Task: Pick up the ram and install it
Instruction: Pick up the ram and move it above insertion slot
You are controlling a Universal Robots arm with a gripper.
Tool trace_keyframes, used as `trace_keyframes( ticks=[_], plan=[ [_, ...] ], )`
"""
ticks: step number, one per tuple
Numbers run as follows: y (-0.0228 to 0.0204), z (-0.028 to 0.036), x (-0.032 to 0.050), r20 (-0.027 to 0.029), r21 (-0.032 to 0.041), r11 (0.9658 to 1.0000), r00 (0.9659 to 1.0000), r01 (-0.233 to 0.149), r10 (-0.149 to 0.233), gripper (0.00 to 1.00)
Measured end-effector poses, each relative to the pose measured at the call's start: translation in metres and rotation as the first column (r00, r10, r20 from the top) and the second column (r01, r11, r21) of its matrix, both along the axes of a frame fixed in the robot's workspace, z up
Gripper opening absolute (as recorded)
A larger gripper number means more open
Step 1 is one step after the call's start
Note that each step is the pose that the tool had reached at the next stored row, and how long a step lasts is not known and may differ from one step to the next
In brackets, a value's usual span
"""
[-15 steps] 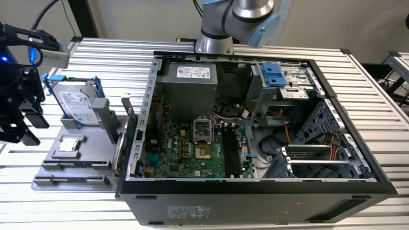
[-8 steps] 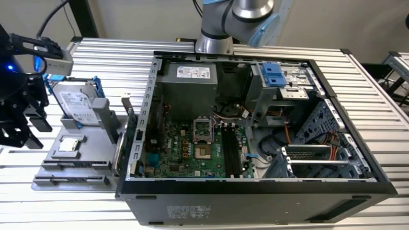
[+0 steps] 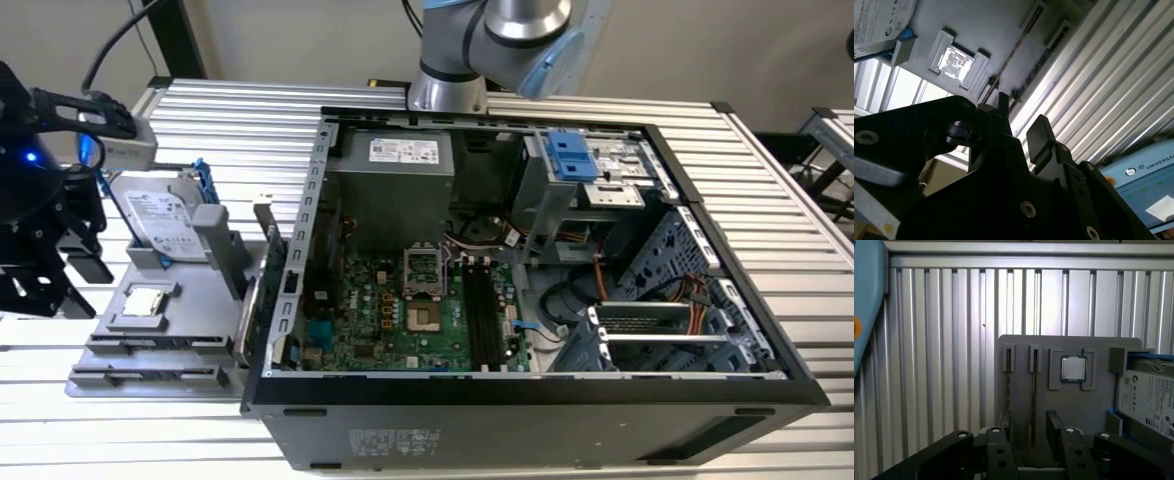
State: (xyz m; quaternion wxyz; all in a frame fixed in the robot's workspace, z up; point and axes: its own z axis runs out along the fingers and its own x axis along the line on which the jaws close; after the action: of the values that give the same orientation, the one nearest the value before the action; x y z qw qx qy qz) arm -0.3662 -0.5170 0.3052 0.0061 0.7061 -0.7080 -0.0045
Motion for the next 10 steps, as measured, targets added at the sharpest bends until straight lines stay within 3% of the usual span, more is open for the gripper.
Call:
trace_keyframes(
  ticks=[10],
  plan=[
    [-0.0017,-0.0173,0.0,0.0,0.0,1.0,1.0,0.0,0.0,1.0]
  ],
)
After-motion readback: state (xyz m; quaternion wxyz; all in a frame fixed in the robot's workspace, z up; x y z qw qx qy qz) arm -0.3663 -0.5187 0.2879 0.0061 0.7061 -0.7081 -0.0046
